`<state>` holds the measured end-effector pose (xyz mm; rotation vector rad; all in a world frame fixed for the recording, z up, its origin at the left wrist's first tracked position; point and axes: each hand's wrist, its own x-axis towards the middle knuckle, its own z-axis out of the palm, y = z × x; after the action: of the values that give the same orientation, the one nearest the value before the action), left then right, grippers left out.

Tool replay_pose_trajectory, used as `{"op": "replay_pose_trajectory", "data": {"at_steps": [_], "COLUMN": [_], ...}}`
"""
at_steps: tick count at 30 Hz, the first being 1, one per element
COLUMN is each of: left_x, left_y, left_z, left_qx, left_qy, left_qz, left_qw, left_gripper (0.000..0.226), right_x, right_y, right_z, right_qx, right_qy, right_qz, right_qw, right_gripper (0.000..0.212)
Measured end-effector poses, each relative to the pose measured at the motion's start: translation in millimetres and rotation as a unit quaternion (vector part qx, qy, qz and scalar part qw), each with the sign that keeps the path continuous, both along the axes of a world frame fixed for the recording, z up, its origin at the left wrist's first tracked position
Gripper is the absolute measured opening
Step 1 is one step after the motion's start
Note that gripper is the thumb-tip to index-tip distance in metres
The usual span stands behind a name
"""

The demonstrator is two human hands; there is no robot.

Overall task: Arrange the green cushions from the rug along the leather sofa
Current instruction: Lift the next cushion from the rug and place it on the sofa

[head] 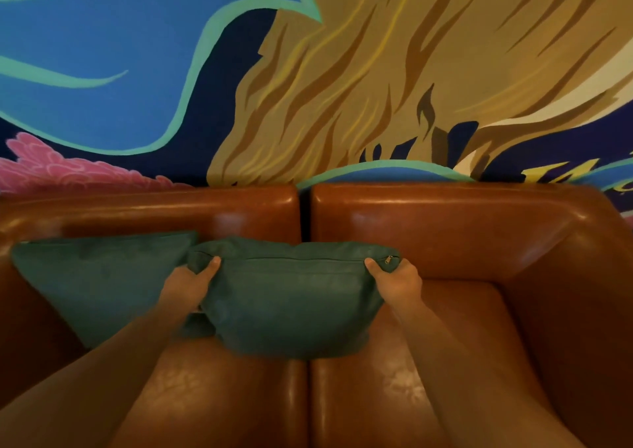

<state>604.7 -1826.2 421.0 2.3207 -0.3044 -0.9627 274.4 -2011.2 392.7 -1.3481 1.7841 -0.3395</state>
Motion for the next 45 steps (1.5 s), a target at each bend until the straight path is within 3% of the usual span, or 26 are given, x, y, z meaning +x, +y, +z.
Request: {"op": "replay_pose_trajectory", "data": {"at_steps": [8,15,18,20,23,26,28,30,39,41,43,45], "left_x": [13,31,33,36,40,36,35,35,18,11,6,1], "left_y": [-46,-86,-96,-99,-98,-91,-89,-91,-103,-104,-103,-105], "left_z": [-43,-88,-105,-113,-119,-123,-123,-120,-123,-117,-117,-119], "left_qx": [0.032,0.053,0.04,0.036,-0.004,-0.07,-0.067,-0.04,0.008,0.031,0.029,-0.02], "left_qy": [-0.018,0.009,0.056,0.057,0.02,0.053,0.074,0.02,-0.084,-0.233,-0.396,-0.446], "left_qz": [-0.011,0.009,0.039,0.039,0.033,-0.014,-0.019,-0.035,-0.06,-0.153,-0.304,-0.413], "left_qw": [0.999,0.999,0.997,0.997,0.999,0.996,0.995,0.998,0.995,0.96,0.866,0.794], "left_gripper": [0.055,0.055,0.058,0.071,0.118,0.141,0.151,0.155,0.133,0.114,0.077,0.051], "right_x": [14,37,42,43,42,40,42,46,50,54,57,60], "right_y": [-32,-62,-66,-64,-61,-59,-62,-65,-64,-62,-56,-48], "right_z": [-26,-53,-72,-84,-103,-113,-111,-107,-107,-107,-109,-108], "right_qx": [0.028,0.041,0.053,0.038,-0.014,-0.032,-0.041,-0.06,0.017,0.024,-0.008,-0.113], "right_qy": [0.035,-0.006,-0.088,-0.12,-0.105,-0.076,-0.064,-0.058,-0.026,0.028,0.136,0.231], "right_qz": [-0.011,-0.057,-0.057,-0.036,-0.001,0.03,0.049,0.055,0.084,0.089,0.105,0.149], "right_qw": [0.999,0.998,0.993,0.991,0.994,0.996,0.996,0.995,0.996,0.995,0.985,0.955], "right_gripper": [0.059,0.066,0.092,0.111,0.122,0.114,0.103,0.094,0.084,0.082,0.078,0.07]}}
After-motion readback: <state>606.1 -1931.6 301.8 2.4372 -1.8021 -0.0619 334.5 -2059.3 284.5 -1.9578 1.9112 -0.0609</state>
